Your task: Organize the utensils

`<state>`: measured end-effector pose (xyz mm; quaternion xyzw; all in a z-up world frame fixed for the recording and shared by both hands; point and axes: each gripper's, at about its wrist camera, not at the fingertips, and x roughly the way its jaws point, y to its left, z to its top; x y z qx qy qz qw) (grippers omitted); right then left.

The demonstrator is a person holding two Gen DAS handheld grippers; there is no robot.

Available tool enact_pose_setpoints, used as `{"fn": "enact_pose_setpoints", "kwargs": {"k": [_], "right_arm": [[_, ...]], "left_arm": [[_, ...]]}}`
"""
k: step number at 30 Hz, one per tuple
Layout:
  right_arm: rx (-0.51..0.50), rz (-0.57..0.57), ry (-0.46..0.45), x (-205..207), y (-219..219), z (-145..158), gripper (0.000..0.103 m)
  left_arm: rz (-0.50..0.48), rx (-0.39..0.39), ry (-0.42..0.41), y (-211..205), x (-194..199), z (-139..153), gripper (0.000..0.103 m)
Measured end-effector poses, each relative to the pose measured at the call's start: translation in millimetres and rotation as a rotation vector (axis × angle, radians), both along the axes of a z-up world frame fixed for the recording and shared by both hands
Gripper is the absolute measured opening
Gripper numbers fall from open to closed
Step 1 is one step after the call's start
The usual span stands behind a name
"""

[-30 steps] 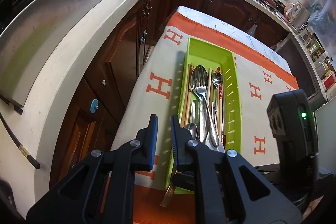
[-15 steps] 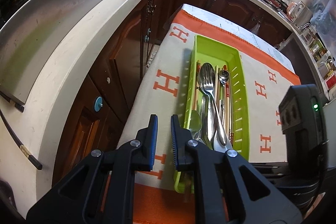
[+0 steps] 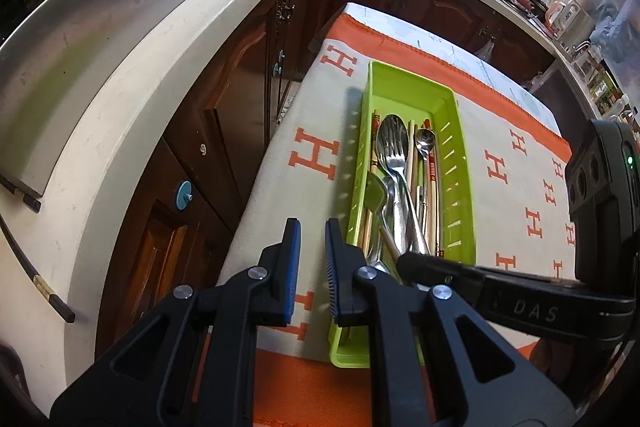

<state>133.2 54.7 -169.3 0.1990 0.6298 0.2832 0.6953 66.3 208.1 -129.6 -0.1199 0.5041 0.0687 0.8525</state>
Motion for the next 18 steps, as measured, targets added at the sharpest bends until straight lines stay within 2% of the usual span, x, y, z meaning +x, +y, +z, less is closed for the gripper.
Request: {"fn": "enact_pose_setpoints", "kwargs": {"k": [11,15,18], "right_arm": [[-0.026,-0.003,-0.045,-7.0,-20.0,20.3,0.009],[-0.061,-0.007,-0.078,-13.3,-32.6,28.4,0.01],[-0.093,-0.013,-0.115,-20.3,-44.2,34.8,0.01]], "left_arm": [[-0.041,0.009,0.001,-15.7,-0.2,8.2,0.011],[-0.075,0.016,-0.011,-29.5,-2.5,14.7,0.025],[-0.099,0.026,-0.023,-39.9,-6.5,21.8,0.027]]}}
